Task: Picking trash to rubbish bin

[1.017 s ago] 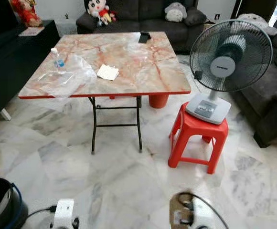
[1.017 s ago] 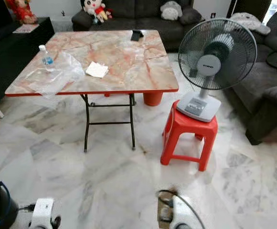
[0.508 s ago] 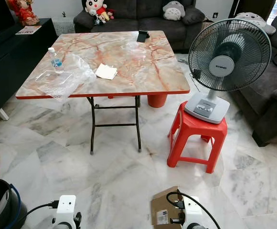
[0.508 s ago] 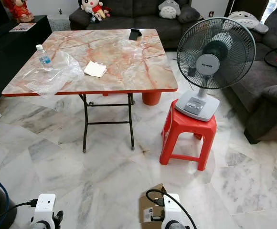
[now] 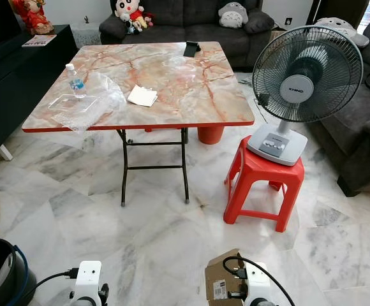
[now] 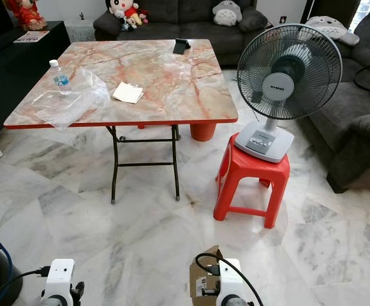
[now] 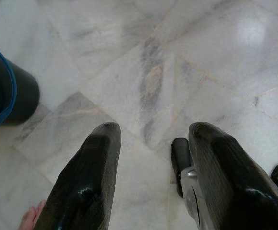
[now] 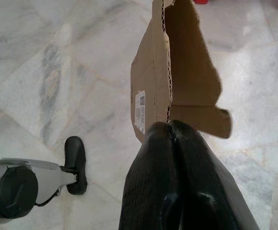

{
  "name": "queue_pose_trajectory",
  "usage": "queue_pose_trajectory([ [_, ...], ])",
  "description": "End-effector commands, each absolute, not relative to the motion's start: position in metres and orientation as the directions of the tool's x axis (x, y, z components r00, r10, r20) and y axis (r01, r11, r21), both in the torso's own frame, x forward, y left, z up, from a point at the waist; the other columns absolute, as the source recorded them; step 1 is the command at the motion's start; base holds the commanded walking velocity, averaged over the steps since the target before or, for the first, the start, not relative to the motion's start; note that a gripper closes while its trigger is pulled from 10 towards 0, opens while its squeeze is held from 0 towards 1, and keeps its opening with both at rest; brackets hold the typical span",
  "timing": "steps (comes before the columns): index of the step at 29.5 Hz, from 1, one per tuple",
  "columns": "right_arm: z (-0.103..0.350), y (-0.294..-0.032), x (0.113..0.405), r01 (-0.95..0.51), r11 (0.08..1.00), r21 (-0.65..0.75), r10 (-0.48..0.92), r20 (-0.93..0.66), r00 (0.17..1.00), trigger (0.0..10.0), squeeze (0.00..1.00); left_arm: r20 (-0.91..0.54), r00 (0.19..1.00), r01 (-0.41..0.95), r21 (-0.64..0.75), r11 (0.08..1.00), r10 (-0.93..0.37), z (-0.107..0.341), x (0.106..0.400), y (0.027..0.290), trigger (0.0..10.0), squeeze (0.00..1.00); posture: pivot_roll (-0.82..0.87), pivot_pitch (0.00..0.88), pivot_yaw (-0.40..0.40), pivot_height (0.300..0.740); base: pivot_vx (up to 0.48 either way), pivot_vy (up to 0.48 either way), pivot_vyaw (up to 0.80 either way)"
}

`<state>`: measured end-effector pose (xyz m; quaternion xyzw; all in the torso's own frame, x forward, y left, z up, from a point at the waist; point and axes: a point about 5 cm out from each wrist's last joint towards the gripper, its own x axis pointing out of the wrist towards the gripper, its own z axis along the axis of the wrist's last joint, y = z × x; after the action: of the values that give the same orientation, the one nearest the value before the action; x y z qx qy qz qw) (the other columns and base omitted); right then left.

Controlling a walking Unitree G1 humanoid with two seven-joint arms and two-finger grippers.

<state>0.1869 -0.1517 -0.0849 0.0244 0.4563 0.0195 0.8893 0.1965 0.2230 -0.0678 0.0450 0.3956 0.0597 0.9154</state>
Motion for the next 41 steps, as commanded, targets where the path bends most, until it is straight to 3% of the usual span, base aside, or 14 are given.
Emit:
queue_pose_trajectory([
  [1, -0.0826, -0.152, 0.1912, -0.015, 0.998, 0.054, 0.052, -0.8, 0.598, 10.0, 0.0, -0.731, 0.663, -0.079, 0.145, 0.986, 0.161, -0.0689, 0.194, 0.2271, 10.0, 0.0, -0.02, 0.0, -0.002, 0.74, 0.0, 0.0, 0.8],
  [41, -0.0838, -0.1513, 0.1888, -0.027, 0.998, 0.064, 0.068, -0.806, 0.588, 10.0, 0.0, -0.719, 0.675, -0.077, 0.154, 0.985, 0.165, -0.0682, 0.1945, 0.2262, 10.0, 0.0, -0.02, 0.014, -0.008, 0.74, 0.0, 0.0, 0.8],
])
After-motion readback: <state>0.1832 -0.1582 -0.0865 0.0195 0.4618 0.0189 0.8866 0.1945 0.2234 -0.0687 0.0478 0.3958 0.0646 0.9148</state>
